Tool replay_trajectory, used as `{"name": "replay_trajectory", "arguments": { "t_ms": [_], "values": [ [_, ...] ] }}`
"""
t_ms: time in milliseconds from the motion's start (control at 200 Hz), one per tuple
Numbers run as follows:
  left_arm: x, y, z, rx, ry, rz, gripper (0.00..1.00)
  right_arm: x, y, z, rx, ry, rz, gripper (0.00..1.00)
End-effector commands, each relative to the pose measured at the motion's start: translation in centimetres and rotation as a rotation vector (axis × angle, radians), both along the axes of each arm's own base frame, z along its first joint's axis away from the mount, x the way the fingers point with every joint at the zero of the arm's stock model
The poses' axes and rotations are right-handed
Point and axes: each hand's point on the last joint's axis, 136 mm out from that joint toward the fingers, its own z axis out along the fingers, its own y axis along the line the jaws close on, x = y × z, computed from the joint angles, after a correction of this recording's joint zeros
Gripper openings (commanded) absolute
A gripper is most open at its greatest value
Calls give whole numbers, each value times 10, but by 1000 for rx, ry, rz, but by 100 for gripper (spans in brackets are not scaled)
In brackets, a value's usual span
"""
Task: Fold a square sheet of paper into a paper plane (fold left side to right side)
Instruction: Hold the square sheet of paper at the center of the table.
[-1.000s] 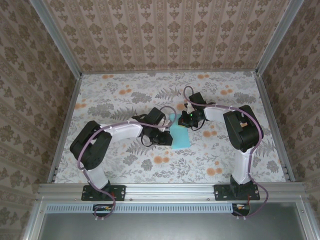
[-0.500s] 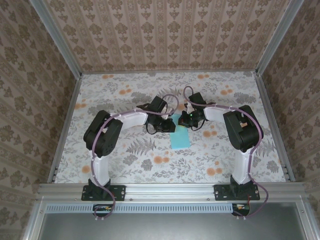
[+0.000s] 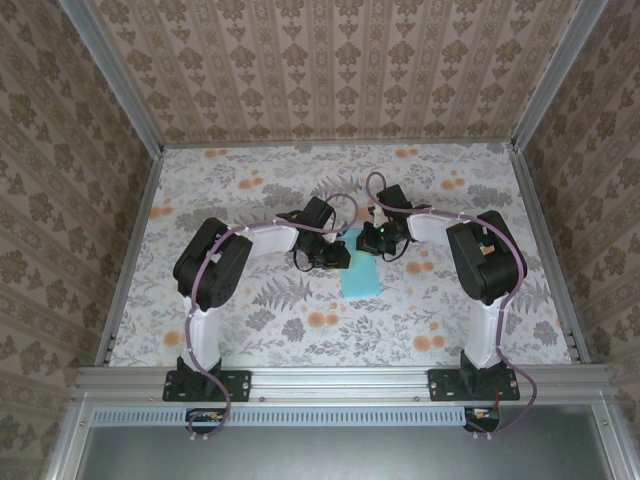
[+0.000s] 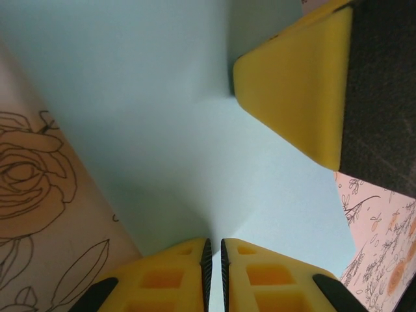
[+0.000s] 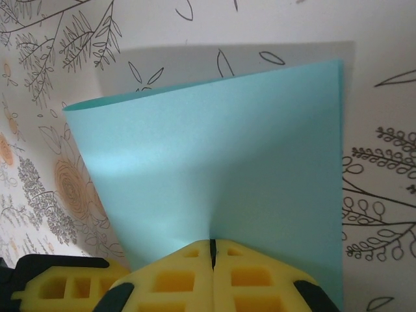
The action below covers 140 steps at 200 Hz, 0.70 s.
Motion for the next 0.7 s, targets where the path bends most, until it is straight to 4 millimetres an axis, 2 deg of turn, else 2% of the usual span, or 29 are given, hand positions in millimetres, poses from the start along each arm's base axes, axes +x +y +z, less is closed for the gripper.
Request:
{"name": "replay_trajectory", "arguments": {
  "t_ms": [0,130,210,335,495,695],
  "values": [
    [-12,10,-19,67,30,16,16,1,-11,22,-59,-72,4,12],
    [-14,11,-21,77,30,19,16,-9,-25,45,-116,-113,5,20],
    [-14,10,-20,79,27,17,16,-24,-27,52,-110,-106,11,20],
    [-14,10,-19,81,24,18,16,-56,-23,52,-68,-64,23,15],
    [-14,9,-18,81,18,15,16,-89,-13,38,-44,8,44,10],
    [-14,8,-16,81,15,12,16,-112,-21,2,-96,108,36,9]
  ]
}}
